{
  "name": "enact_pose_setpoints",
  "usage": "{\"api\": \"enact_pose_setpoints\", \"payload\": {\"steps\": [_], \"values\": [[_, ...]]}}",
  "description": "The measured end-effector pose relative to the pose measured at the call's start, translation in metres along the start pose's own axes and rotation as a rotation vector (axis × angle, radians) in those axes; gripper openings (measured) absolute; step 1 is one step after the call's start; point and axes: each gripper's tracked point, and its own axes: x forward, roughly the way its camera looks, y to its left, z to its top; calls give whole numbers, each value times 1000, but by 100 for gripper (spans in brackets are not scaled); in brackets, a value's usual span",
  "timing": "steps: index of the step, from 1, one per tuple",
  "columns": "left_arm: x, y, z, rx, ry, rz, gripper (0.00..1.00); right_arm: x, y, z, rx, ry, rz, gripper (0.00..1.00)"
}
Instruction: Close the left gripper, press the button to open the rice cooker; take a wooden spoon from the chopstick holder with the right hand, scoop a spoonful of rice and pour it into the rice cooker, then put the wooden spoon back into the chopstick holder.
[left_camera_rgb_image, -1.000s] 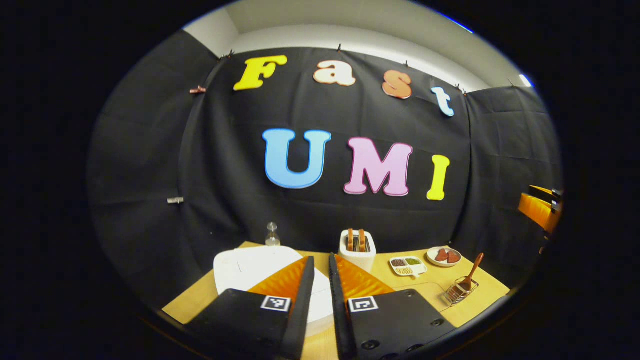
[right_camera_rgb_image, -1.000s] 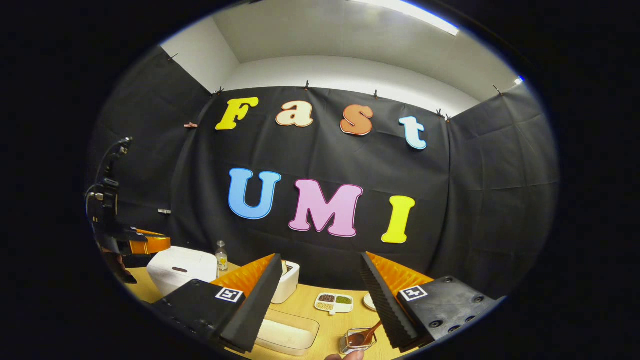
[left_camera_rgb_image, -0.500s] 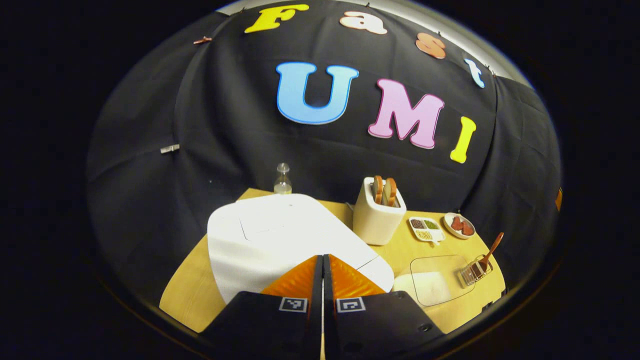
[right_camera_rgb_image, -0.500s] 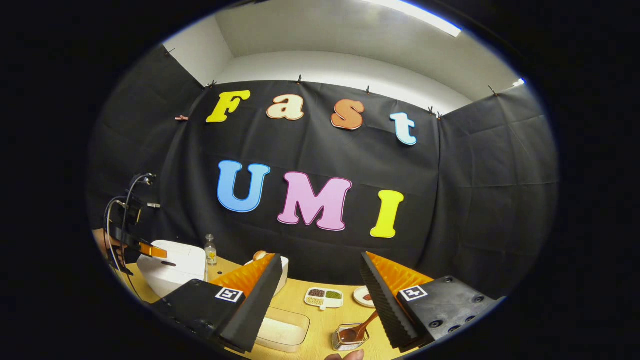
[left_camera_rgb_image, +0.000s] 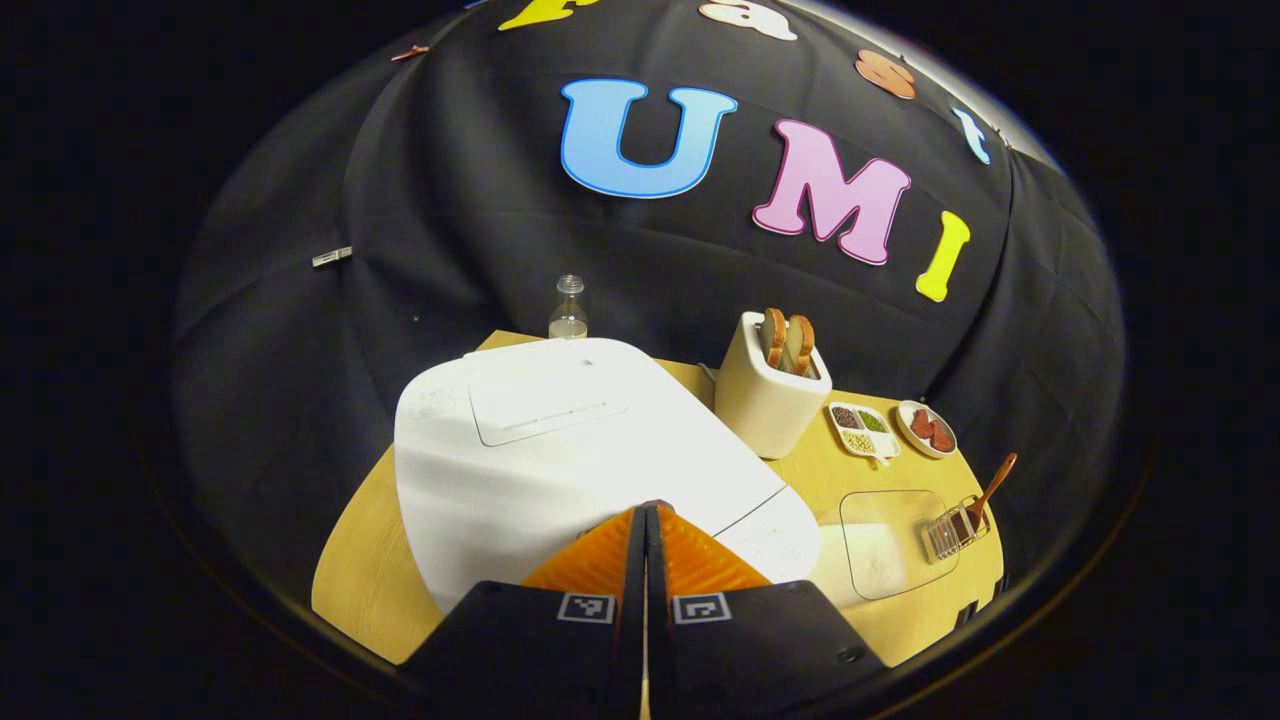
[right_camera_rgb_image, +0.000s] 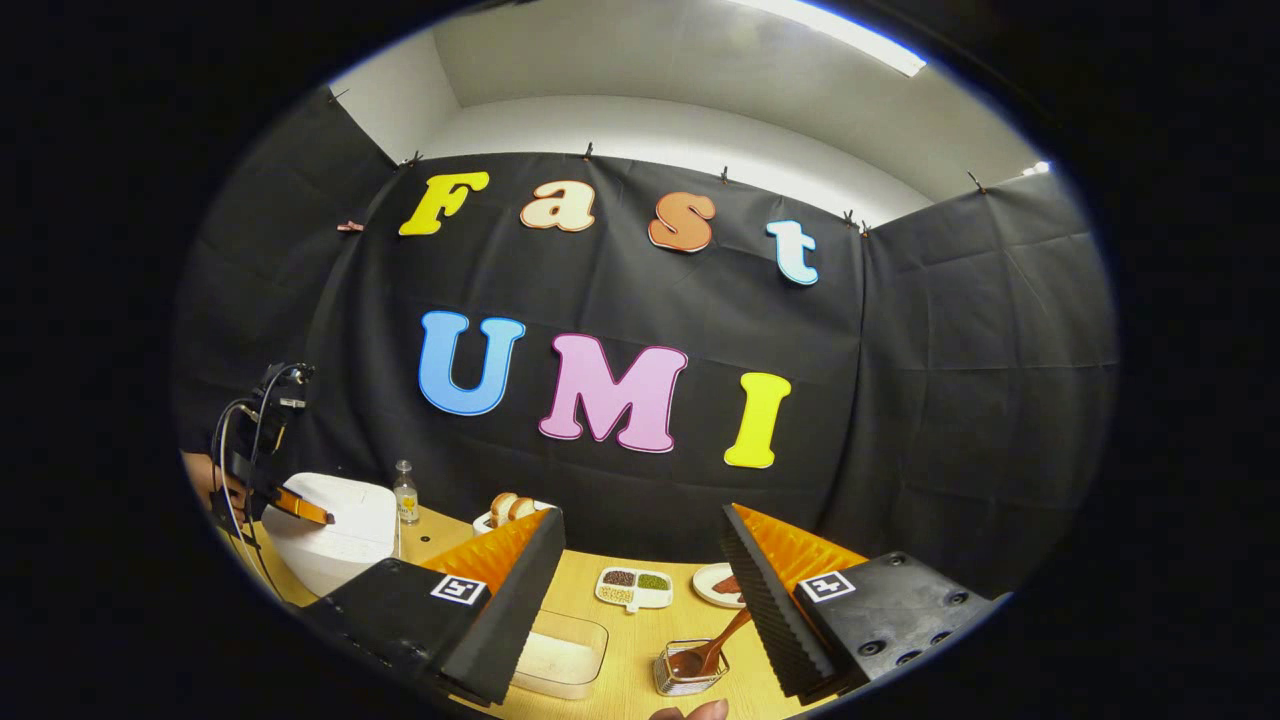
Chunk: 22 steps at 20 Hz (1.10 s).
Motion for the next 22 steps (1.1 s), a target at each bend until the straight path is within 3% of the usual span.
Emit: {"api": "enact_pose_setpoints", "payload": {"steps": [6, 9, 14, 17, 19, 22], "values": [[-4, 0, 7, 16, -12, 6, 8, -2, 2, 4, -13, -8, -1, 97], [-22, -1, 44, 46, -188, -1, 8, -4, 0, 6, -15, -14, -10, 97], [-68, 8, 114, 66, -489, 87, 10, -7, -4, 6, -9, -15, -21, 97], [-87, 15, 128, 39, -564, 144, 54, -6, -11, 4, 0, -11, -33, 97], [-93, 13, 129, 40, -579, 156, 74, -6, -14, -1, 13, 4, -30, 97], [-107, 8, 131, 26, -609, 153, 88, -3, -21, -19, 23, 55, -20, 97]]}}
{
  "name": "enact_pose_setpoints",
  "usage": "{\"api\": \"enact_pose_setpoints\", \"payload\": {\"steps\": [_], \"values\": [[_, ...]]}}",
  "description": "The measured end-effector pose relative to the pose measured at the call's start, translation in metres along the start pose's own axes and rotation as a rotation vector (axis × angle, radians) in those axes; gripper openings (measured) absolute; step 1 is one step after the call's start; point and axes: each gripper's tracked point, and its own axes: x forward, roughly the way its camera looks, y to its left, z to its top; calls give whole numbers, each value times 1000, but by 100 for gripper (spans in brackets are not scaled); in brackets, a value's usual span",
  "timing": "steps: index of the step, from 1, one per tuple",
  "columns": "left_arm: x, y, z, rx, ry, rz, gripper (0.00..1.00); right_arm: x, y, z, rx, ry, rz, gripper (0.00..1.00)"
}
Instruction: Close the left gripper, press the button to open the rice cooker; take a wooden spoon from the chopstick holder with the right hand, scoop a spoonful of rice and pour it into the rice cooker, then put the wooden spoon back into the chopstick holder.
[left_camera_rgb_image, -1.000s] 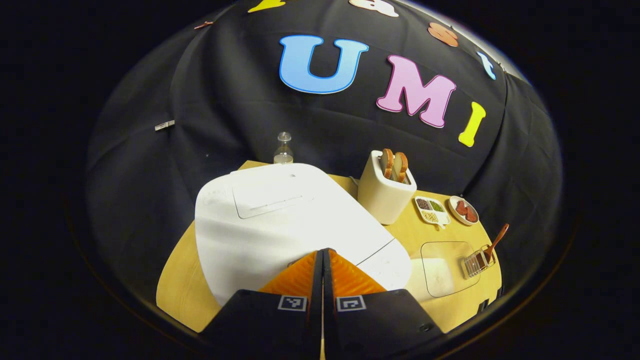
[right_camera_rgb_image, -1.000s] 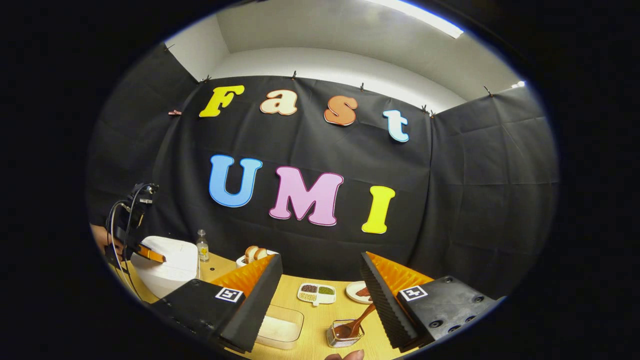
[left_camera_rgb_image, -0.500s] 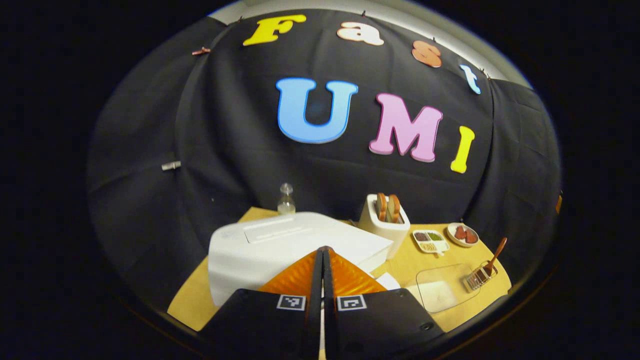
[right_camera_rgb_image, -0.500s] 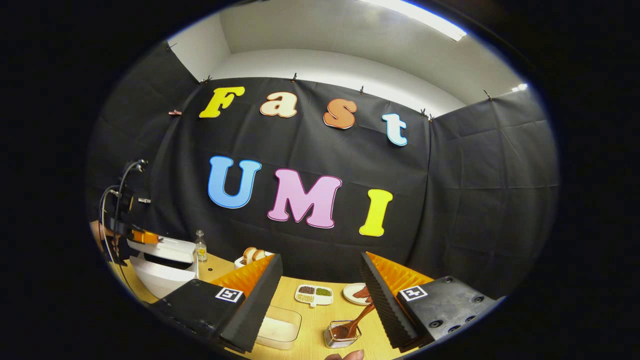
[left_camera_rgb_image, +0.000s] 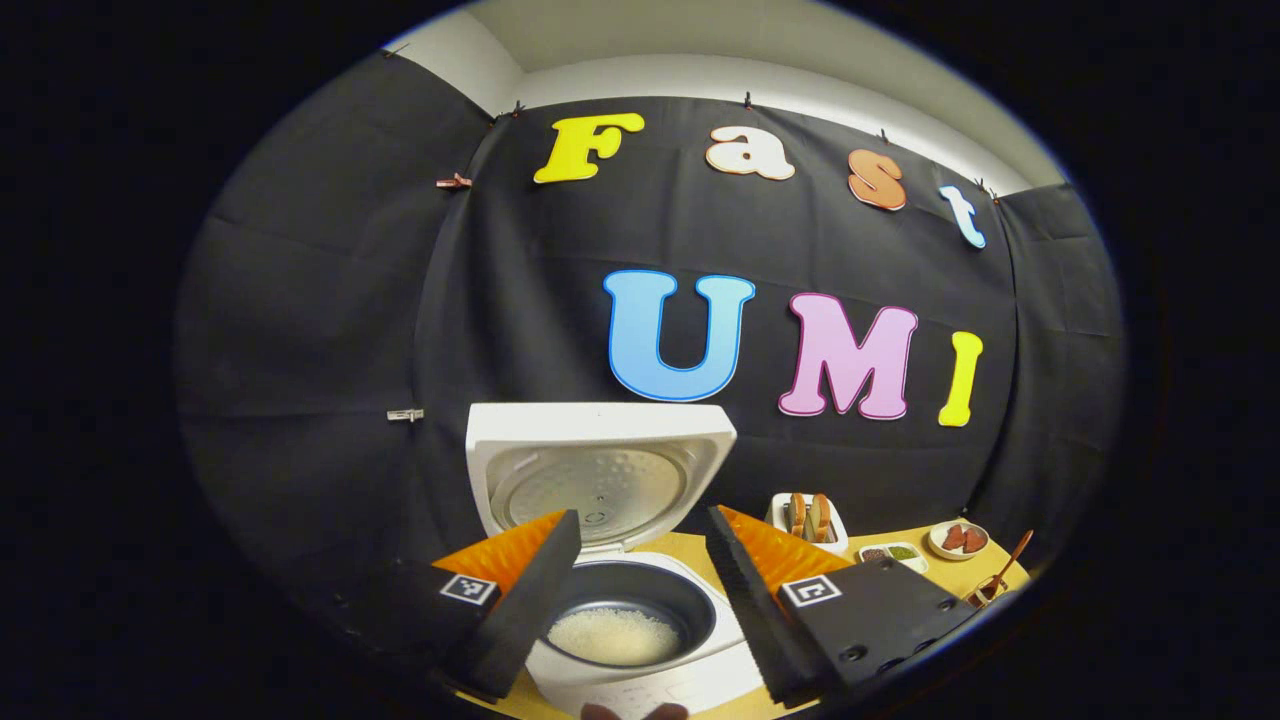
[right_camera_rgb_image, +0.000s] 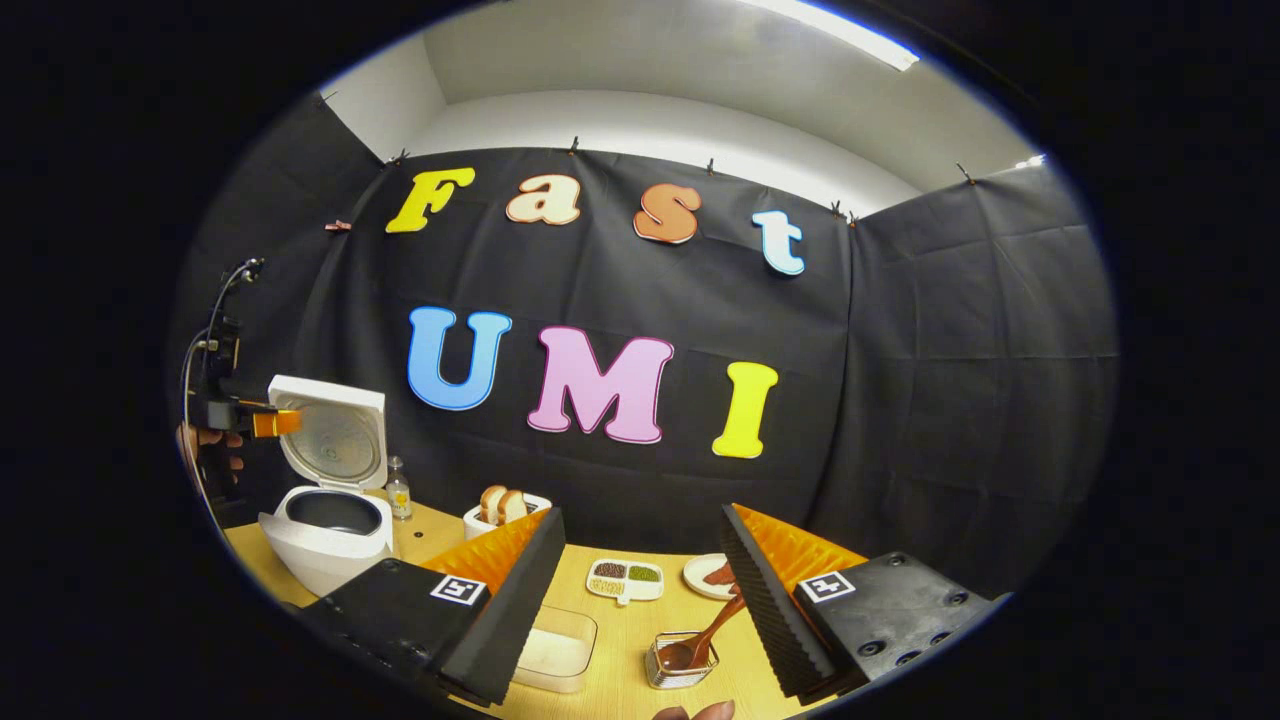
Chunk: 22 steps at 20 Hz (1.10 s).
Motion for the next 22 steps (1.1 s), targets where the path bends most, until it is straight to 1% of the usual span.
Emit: {"api": "enact_pose_setpoints", "payload": {"steps": [1, 2, 4, 5, 9, 11, 13, 15, 17, 20, 21, 22], "values": [[-8, -6, 2, -7, -6, -5, 94, 1, -3, -8, 7, 21, 6, 97], [-14, -10, 2, -11, -5, -12, 94, 2, -6, -16, 18, 45, 21, 97], [-24, -21, 1, -14, 6, -29, 95, 7, -7, -32, 56, 91, 72, 97], [-30, -26, 1, -16, 10, -33, 95, 10, -13, -42, 76, 118, 83, 97], [-47, -44, -4, -29, 27, -30, 95, 30, -54, -92, 143, 231, 56, 98], [-54, -52, -8, -23, 38, -27, 95, 44, -75, -124, 161, 286, 41, 98], [-59, -56, -12, -8, 50, -9, 95, 58, -90, -155, 188, 341, 43, 98], [-64, -64, -14, -2, 61, 5, 95, 72, -100, -183, 252, 396, 47, 98], [-69, -76, -19, 3, 75, 14, 95, 84, -105, -216, 291, 465, 58, 96], [-75, -96, -21, 9, 85, 20, 95, 105, -107, -253, 308, 533, 90, 95], [-77, -102, -23, 9, 90, 26, 95, 110, -106, -266, 314, 558, 105, 87], [-79, -108, -25, 7, 96, 33, 95, 116, -104, -276, 328, 577, 122, 84]]}}
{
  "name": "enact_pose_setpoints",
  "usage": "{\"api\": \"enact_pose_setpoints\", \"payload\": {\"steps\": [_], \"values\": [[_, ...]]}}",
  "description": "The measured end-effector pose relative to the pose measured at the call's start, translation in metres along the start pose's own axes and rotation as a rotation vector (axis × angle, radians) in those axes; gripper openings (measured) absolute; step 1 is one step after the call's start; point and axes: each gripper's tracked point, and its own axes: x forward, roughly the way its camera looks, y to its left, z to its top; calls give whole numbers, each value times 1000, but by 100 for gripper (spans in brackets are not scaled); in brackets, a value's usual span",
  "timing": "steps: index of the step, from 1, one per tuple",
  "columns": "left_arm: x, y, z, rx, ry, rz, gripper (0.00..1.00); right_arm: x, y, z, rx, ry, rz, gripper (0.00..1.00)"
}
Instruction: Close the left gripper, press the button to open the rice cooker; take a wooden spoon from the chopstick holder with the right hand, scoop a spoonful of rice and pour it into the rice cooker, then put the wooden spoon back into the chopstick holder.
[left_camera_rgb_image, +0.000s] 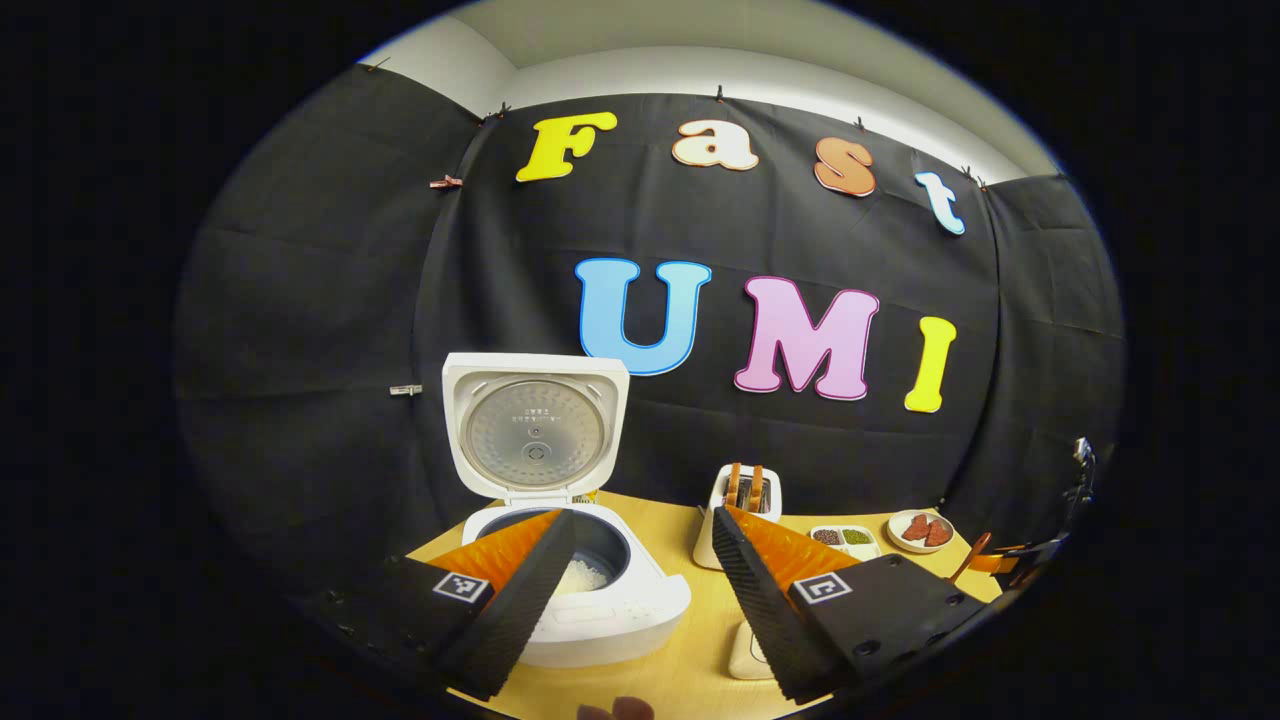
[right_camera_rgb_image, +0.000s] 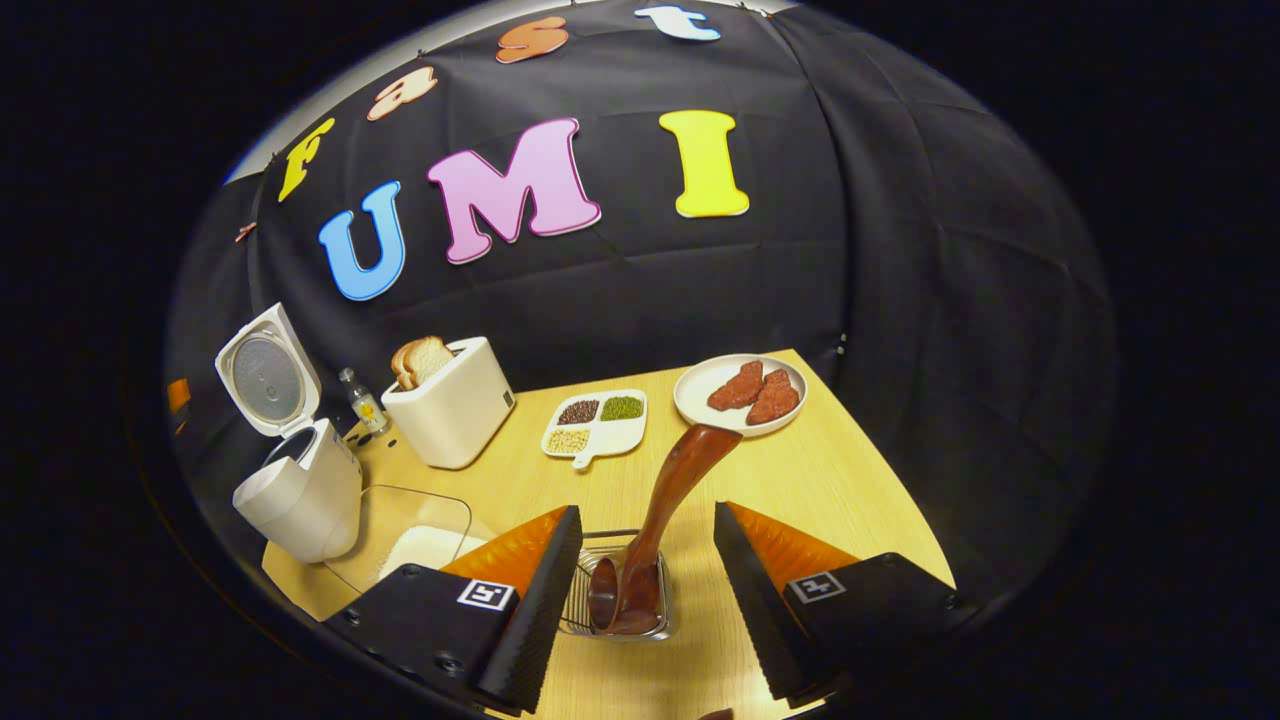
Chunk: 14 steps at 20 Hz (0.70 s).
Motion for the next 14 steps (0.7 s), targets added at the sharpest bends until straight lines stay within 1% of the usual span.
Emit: {"api": "enact_pose_setpoints", "payload": {"steps": [3, 4, 5, 6, 7, 8, 9, 10, 12, 14], "values": [[-6, -17, -5, -22, 21, 16, 95, 29, -1, -18, 28, 63, 37, 82], [-8, -22, -6, -28, 26, 23, 95, 35, -3, -21, 33, 76, 40, 76], [-11, -25, -9, -30, 33, 33, 95, 39, -2, -27, 36, 88, 54, 49], [-14, -27, -11, -29, 39, 45, 95, 42, 0, -24, 34, 84, 65, 33], [-17, -29, -13, -30, 43, 54, 95, 39, 1, -23, 32, 81, 73, 26], [-20, -32, -14, -32, 47, 61, 95, 36, 7, -20, 60, 65, 107, 28], [-24, -33, -16, -33, 48, 69, 95, 36, 10, -18, 87, 56, 118, 15], [-27, -33, -17, -30, 52, 75, 95, 34, 9, -16, 78, 37, 111, 13], [-31, -32, -20, -11, 55, 77, 95, 24, 14, -8, 58, 6, 122, 9], [-34, -31, -21, 1, 62, 53, 95, 15, 19, 8, 55, -37, 123, 9]]}}
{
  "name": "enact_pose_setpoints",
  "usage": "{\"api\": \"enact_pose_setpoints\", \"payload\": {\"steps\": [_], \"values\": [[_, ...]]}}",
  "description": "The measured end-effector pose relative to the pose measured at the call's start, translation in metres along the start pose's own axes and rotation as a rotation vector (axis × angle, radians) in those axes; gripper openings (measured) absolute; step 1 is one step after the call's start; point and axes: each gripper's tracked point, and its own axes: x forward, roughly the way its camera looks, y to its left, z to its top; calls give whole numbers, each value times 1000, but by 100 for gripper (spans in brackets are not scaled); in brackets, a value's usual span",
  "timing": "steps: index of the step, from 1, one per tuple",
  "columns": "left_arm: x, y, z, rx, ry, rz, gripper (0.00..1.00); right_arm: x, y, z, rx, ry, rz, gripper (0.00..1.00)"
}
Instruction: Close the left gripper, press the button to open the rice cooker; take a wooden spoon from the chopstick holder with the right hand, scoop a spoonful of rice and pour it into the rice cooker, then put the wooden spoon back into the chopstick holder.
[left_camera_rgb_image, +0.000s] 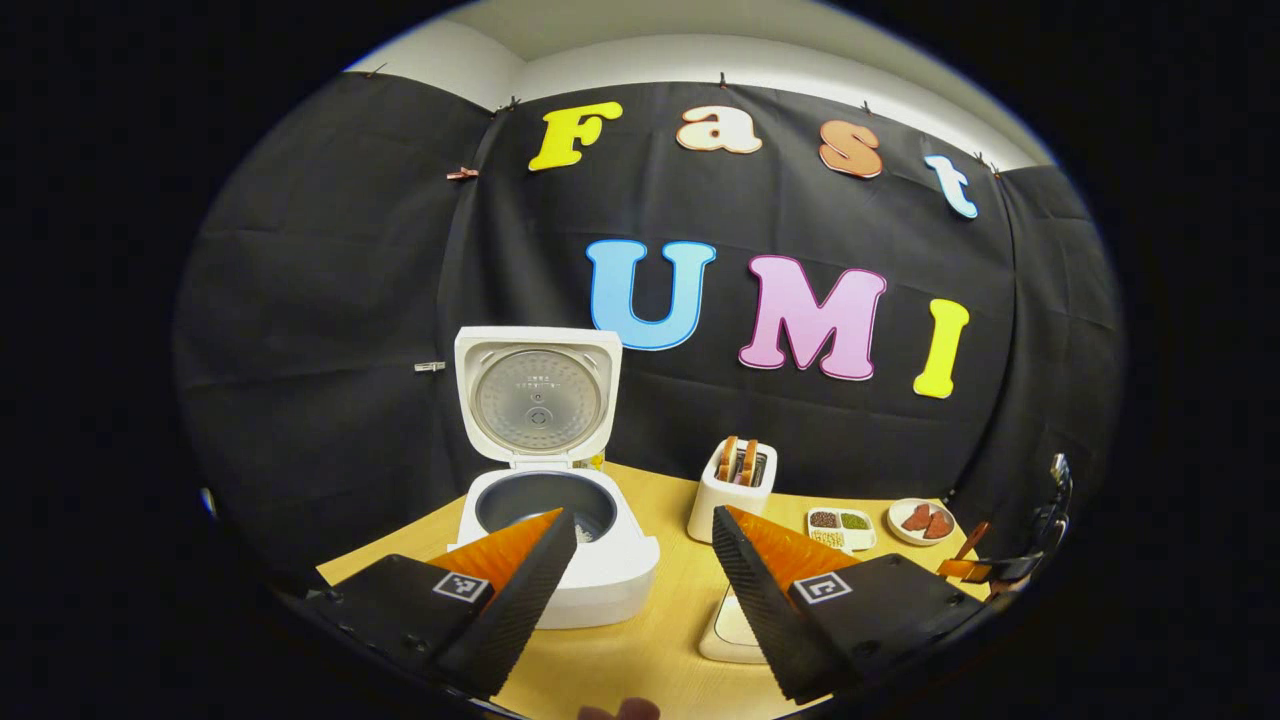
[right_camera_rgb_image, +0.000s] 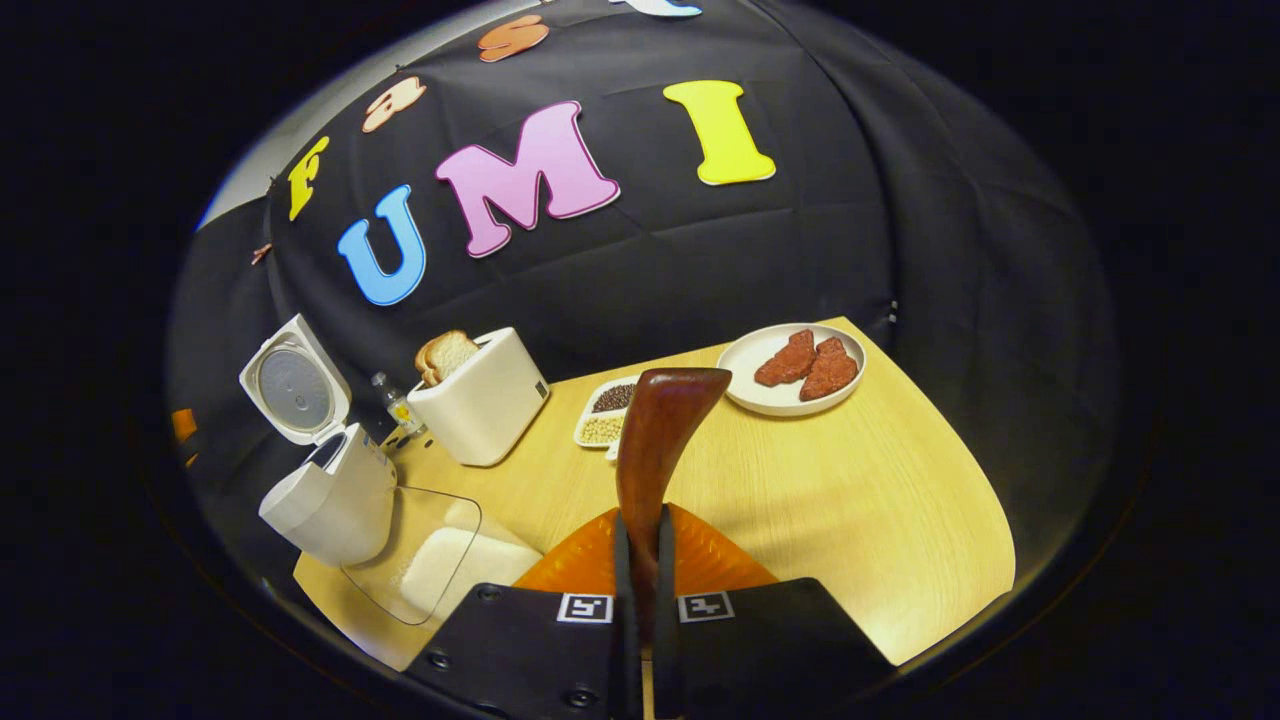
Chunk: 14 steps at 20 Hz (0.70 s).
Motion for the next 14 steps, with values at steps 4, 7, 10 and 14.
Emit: {"api": "enact_pose_setpoints", "payload": {"steps": [4, 7, 10, 14], "values": [[13, 11, -1, 6, 10, -69, 94, -25, 24, 53, 26, -126, -10, 9], [24, 26, -2, 39, 15, -125, 95, -47, 76, 75, 15, -189, 12, 9], [35, 39, -2, 66, 16, -192, 95, -50, 139, 71, -36, -214, 37, 9], [51, 57, -5, 65, 29, -256, 95, -14, 179, 35, -220, -181, -64, 9]]}}
